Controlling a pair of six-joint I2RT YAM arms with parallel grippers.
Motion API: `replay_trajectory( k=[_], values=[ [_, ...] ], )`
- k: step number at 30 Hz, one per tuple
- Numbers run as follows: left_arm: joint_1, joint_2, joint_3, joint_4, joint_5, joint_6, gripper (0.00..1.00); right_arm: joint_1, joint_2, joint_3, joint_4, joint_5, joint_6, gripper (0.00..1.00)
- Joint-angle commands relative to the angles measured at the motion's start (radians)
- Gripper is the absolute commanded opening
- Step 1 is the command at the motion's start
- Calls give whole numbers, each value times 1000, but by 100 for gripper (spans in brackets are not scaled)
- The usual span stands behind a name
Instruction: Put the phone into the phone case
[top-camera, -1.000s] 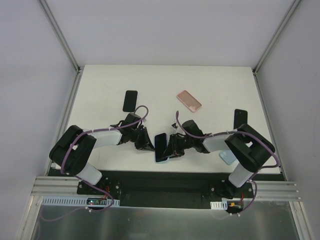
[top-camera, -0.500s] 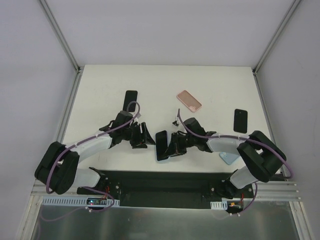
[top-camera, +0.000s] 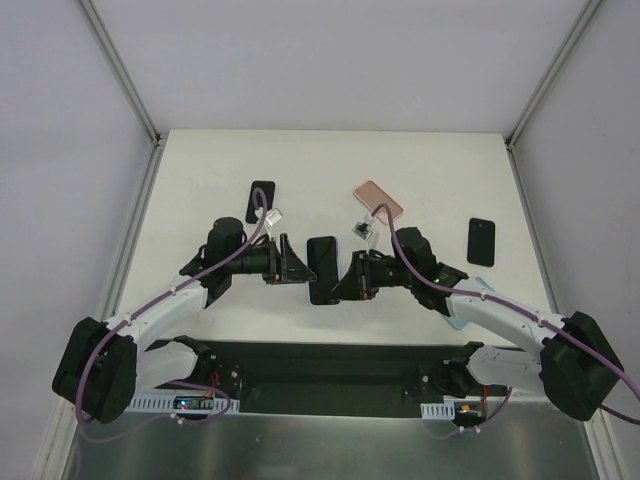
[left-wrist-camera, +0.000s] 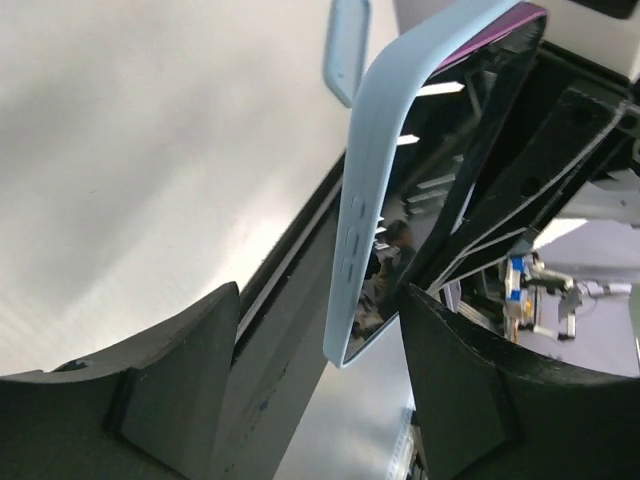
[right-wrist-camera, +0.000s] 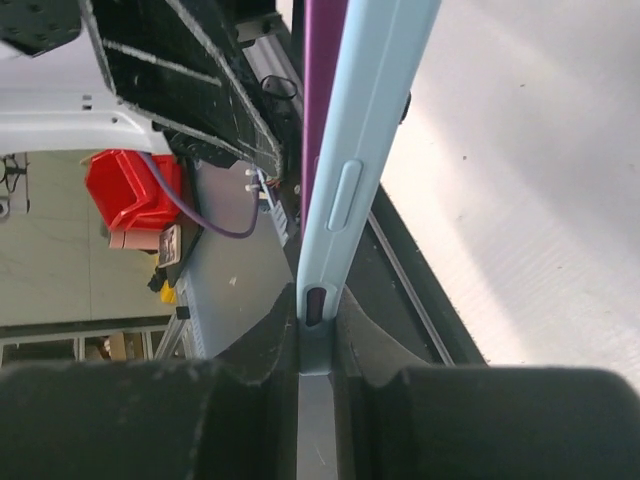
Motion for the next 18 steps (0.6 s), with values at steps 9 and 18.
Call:
replay_trajectory(
  k=[9,18],
  values=[
    [-8,14,-127,743,210,-359,24,62,-72,27,119,-53,-19,5],
    [-13,9,-126,792,251,-392,0,62,-61,49,125,-34,-5,47]
  ],
)
